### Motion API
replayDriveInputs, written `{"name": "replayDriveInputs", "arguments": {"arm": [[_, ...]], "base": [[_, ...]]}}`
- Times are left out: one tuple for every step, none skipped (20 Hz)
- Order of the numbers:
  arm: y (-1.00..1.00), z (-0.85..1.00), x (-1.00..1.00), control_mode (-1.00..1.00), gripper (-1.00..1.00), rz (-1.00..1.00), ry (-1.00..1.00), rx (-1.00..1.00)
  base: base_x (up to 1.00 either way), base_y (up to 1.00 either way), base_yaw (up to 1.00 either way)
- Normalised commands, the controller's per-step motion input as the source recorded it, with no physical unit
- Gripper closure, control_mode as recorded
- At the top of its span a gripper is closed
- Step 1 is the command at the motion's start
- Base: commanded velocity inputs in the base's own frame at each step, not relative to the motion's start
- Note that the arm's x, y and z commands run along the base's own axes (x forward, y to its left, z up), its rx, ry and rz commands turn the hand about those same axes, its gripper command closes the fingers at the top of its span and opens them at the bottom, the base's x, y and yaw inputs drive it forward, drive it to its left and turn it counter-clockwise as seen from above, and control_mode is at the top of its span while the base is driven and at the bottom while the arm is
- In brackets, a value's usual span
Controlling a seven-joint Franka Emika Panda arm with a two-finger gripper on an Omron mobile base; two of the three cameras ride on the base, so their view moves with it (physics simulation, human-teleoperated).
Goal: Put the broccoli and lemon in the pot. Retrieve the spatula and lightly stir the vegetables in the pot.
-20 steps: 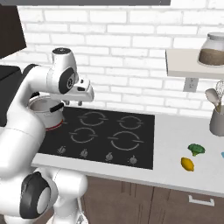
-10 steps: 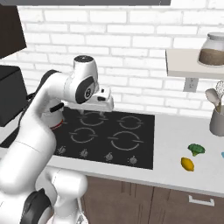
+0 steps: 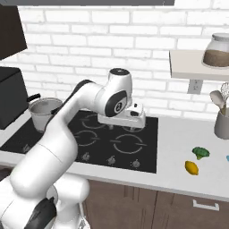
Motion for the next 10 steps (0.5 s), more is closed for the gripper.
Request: {"name": "replayDriveInputs", "arguments": {"arm": [[-1.0, -0.38, 0.0, -1.0, -1.0, -0.06, 0.1, -0.03], [-1.0, -0.38, 0.0, -1.0, -1.0, -0.05, 0.09, -0.05], [-1.0, -0.39, 0.0, -1.0, -1.0, -0.05, 0.09, -0.05], [-1.0, -0.41, 0.0, -1.0, -1.0, -0.05, 0.09, -0.05], [-1.0, -0.4, 0.0, -1.0, -1.0, -0.04, 0.09, -0.06], [-1.0, -0.38, 0.0, -1.0, -1.0, -0.03, 0.08, -0.07], [-1.0, -0.38, 0.0, -1.0, -1.0, -0.03, 0.07, -0.07], [-1.0, -0.39, 0.0, -1.0, -1.0, -0.03, 0.07, -0.07], [-0.94, -0.41, 0.0, -1.0, -1.0, -0.01, 0.09, -0.08], [-0.77, -0.37, 0.0, -1.0, -1.0, 0.0, 0.11, -0.08]], "base": [[0.0, 0.0, 0.0], [0.0, 0.0, 0.0], [0.0, 0.0, 0.0], [0.0, 0.0, 0.0], [0.0, 0.0, 0.0], [0.0, 0.0, 0.0], [0.0, 0.0, 0.0], [0.0, 0.0, 0.0], [0.0, 0.0, 0.0], [0.0, 0.0, 0.0]]}}
